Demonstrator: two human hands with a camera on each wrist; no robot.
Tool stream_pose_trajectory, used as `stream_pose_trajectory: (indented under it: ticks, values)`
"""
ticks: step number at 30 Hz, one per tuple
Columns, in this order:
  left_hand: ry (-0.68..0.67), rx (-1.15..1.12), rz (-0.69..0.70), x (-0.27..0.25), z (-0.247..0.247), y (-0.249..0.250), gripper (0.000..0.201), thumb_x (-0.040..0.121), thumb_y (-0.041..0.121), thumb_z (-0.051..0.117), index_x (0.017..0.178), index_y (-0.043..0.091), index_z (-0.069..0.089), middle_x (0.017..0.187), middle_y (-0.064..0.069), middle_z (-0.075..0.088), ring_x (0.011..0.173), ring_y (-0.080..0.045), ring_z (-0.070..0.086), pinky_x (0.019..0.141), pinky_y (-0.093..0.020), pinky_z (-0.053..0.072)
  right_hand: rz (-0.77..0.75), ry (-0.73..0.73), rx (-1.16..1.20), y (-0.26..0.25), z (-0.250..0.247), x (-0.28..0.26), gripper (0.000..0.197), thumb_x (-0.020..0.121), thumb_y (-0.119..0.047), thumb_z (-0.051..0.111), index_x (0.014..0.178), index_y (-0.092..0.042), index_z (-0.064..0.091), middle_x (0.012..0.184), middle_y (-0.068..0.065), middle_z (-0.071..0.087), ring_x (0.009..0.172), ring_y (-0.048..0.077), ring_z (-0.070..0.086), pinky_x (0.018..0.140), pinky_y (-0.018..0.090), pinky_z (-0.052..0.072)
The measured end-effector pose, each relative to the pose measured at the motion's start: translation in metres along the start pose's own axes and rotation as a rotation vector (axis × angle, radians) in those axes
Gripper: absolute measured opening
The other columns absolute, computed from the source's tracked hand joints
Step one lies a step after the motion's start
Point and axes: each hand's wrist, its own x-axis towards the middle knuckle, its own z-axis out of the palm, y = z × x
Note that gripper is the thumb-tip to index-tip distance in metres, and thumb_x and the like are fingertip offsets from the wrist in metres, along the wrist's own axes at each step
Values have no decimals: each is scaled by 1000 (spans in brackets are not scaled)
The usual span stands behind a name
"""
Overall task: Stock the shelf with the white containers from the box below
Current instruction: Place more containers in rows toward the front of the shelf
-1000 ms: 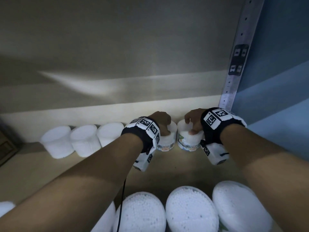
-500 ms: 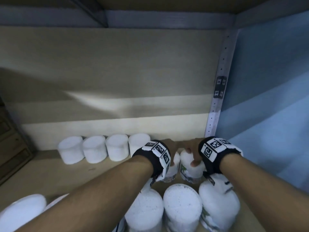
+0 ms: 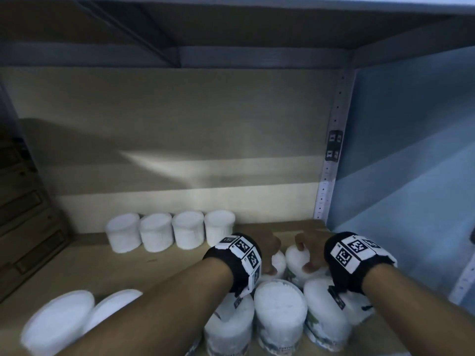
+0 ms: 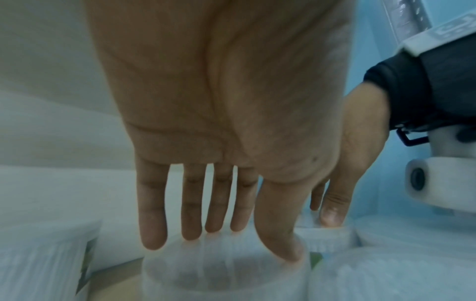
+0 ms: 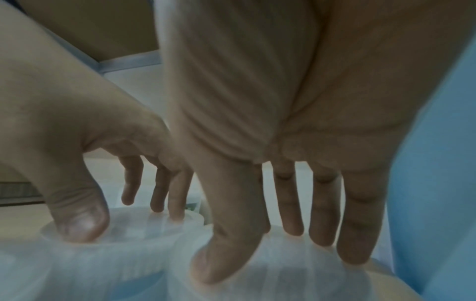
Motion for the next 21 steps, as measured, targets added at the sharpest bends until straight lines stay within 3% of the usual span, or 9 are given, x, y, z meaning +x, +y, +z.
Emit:
stream_pose_trajectory:
  ticks: [5, 7, 11, 13, 15, 16, 19, 21]
  values:
    - [26, -98, -1, -6, -6, 5, 50, 82, 32, 70, 122, 5, 56, 127, -14, 56, 116, -30, 53, 90, -33, 43, 19, -8, 33, 0, -4, -7, 57, 74, -45, 73, 121, -23, 51, 127, 1, 53, 117, 21, 52, 97, 32, 45]
    - [30, -152, -10, -7, -7, 1, 45, 83, 30, 69, 121, 7, 58, 127, -11, 57, 116, -29, 55, 88, -30, 42, 1, 43, 34, -3, -10, -10, 49, 73, -46, 72, 115, -26, 58, 121, -2, 58, 113, 20, 56, 97, 32, 47]
    - [53, -228, -67, -14, -20, -16, 47, 85, 28, 66, 128, 12, 55, 130, -9, 57, 117, -27, 56, 95, -31, 46, 18, 176, 183, -12, -17, -8, 16, 77, -41, 61, 92, -36, 62, 107, -7, 65, 102, 19, 62, 93, 35, 51]
    - [33, -242, -98, -21, -29, -29, 53, 84, 24, 66, 133, 12, 50, 134, -9, 54, 120, -26, 54, 91, -27, 44, -25, 219, 281, -21, -22, -7, 7, 81, -35, 61, 87, -33, 58, 97, -8, 60, 95, 16, 59, 84, 26, 49]
    - [38, -232, -129, -27, -36, -43, 53, 84, 21, 63, 134, 12, 49, 134, -9, 53, 120, -26, 54, 86, -25, 44, -80, 231, 359, -33, -30, -6, 5, 86, -23, 61, 89, -23, 58, 90, -6, 56, 91, 15, 54, 68, 16, 42]
    - [36, -228, -153, -30, -37, -52, 52, 84, 21, 62, 134, 12, 49, 135, -9, 53, 120, -27, 53, 88, -26, 45, -93, 246, 385, -39, -33, -4, 6, 87, -20, 61, 92, -18, 60, 94, -4, 58, 93, 16, 55, 68, 15, 42]
    - [47, -231, -230, -37, -39, -79, 54, 86, 23, 60, 138, 17, 45, 141, -5, 47, 127, -25, 49, 99, -31, 45, -105, 297, 484, -55, -41, 8, 9, 83, -17, 65, 93, -17, 63, 103, 4, 65, 102, 22, 62, 89, 28, 50]
    - [56, -236, -276, -42, -37, -98, 55, 87, 26, 59, 139, 19, 42, 144, -2, 43, 130, -23, 45, 102, -32, 43, -110, 314, 511, -65, -45, 17, 10, 83, -17, 65, 93, -18, 64, 100, 3, 65, 97, 21, 62, 85, 26, 48]
